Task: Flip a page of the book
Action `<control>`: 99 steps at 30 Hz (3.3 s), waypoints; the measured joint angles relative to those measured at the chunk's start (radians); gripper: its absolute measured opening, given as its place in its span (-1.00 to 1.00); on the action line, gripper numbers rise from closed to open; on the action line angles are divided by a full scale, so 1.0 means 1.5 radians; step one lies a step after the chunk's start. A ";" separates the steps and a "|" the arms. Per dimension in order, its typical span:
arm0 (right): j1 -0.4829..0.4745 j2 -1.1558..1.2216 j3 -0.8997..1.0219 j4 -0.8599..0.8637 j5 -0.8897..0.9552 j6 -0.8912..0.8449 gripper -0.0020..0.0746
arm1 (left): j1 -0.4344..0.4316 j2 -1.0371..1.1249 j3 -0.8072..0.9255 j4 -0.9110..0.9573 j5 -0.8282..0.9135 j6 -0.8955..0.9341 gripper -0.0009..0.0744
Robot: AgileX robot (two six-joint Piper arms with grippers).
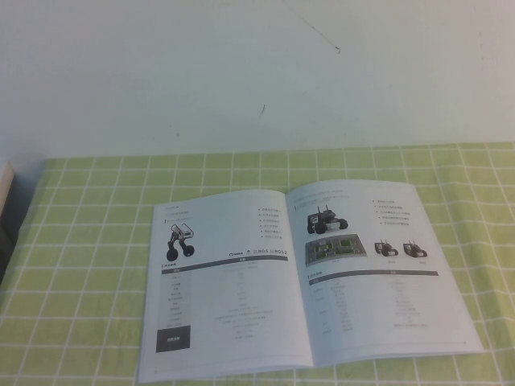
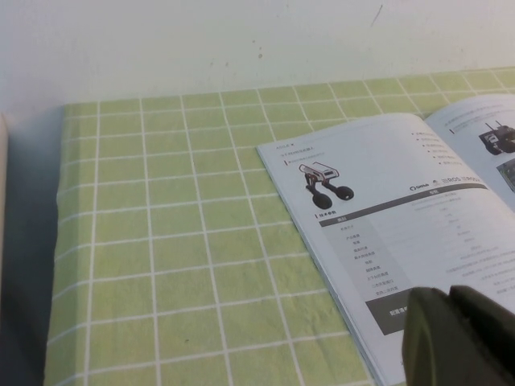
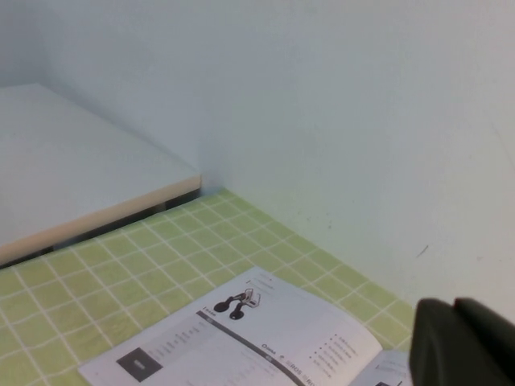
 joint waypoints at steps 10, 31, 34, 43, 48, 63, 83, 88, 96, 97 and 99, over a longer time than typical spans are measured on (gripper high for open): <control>0.000 0.000 0.000 -0.002 0.019 0.002 -0.96 | 0.000 0.000 0.001 0.000 -0.002 0.000 -0.98; -0.033 -0.122 0.188 -0.602 -0.231 0.392 -0.96 | 0.000 0.000 0.006 -0.003 -0.004 -0.002 -0.98; -0.090 -0.183 0.245 -0.722 -0.217 0.535 -0.96 | 0.000 0.000 0.006 -0.003 -0.004 -0.002 -0.98; -0.232 -0.364 0.425 -0.836 -0.206 0.664 -0.96 | 0.000 0.000 0.006 -0.003 -0.004 -0.002 -0.98; -0.233 -0.401 0.453 -0.845 -0.176 0.705 -0.96 | 0.000 0.000 0.006 -0.003 -0.004 -0.002 -0.98; -0.236 -0.406 0.450 -0.847 -0.139 0.704 -0.96 | 0.000 0.000 0.006 -0.003 -0.004 -0.002 -0.98; -0.236 -0.406 0.450 -0.847 -0.138 0.704 -0.96 | 0.045 0.000 0.106 -0.008 -0.130 0.012 -0.98; -0.236 -0.406 0.450 -0.847 -0.138 0.704 -0.96 | 0.160 0.000 0.221 -0.074 -0.234 0.009 -0.98; -0.236 -0.406 0.450 -0.847 -0.138 0.704 -0.96 | 0.326 -0.025 0.252 -0.163 -0.288 0.164 -0.98; -0.236 -0.406 0.450 -0.847 -0.138 0.704 -0.96 | 0.338 -0.040 0.252 -0.177 -0.275 0.193 -0.98; -0.236 -0.406 0.450 -0.847 -0.138 0.704 -0.96 | 0.357 -0.061 0.252 -0.205 -0.261 0.237 -0.98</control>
